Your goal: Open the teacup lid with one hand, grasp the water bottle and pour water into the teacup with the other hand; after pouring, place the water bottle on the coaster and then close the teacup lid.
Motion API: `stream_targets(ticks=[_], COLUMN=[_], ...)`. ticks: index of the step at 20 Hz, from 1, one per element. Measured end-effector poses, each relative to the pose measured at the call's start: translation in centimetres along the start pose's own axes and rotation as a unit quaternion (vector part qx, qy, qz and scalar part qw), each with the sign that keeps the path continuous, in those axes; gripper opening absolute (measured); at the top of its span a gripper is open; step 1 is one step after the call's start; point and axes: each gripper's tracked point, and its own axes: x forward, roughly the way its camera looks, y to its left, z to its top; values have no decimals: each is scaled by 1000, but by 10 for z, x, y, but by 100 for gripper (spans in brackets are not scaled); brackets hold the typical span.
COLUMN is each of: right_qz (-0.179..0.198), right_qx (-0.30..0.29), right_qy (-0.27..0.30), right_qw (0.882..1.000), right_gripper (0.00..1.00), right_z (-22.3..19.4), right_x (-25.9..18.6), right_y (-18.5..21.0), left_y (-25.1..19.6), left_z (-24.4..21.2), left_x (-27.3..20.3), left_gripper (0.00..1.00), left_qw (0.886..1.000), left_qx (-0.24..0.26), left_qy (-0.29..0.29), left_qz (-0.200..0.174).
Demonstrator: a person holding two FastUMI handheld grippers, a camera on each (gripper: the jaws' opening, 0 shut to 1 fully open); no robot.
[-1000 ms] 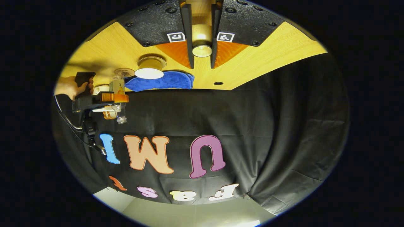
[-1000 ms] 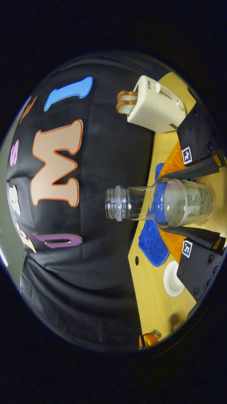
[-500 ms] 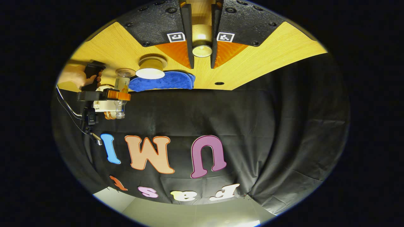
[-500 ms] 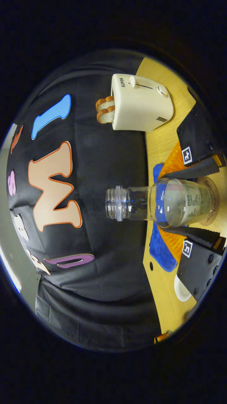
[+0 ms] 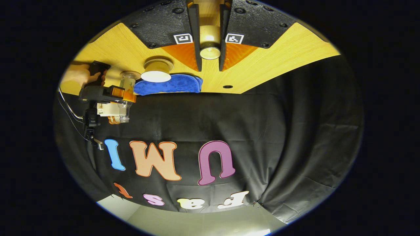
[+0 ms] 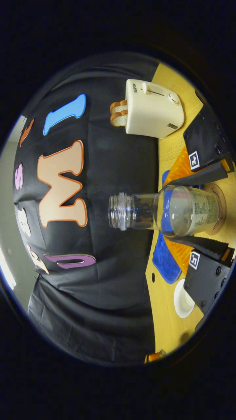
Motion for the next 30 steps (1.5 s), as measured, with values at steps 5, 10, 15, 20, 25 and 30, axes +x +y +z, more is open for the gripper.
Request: stream_targets(ticks=[5, 10, 15, 20, 25, 30], right_qz=[-6, -21, -33, -12, 0, 8], right_qx=[-3, -6, -7, -7, -7, -8], right_qy=[3, 2, 1, 2, 2, 0], right_qw=[1000, 1000, 999, 1000, 1000, 1000], right_gripper=[80, 99, 99, 98, 99, 93], right_z=[-3, -3, -1, 0, 1, 5], right_x=[2, -2, -16, -38, -70, -119], right_y=[-5, -8, -12, -11, -20, -45], left_y=[-2, -22, -65, -104, -124, -136], left_z=[0, 2, 0, 3, 2, 2], left_x=[0, 8, 35, 62, 91, 112], left_gripper=[22, 22, 21, 21, 21, 22], left_qw=[1000, 999, 993, 985, 983, 982], left_qx=[-1, -1, 0, 1, 1, 3], left_qy=[0, -3, 0, -4, -4, -2], left_qz=[-4, -45, -114, -172, -186, -186])
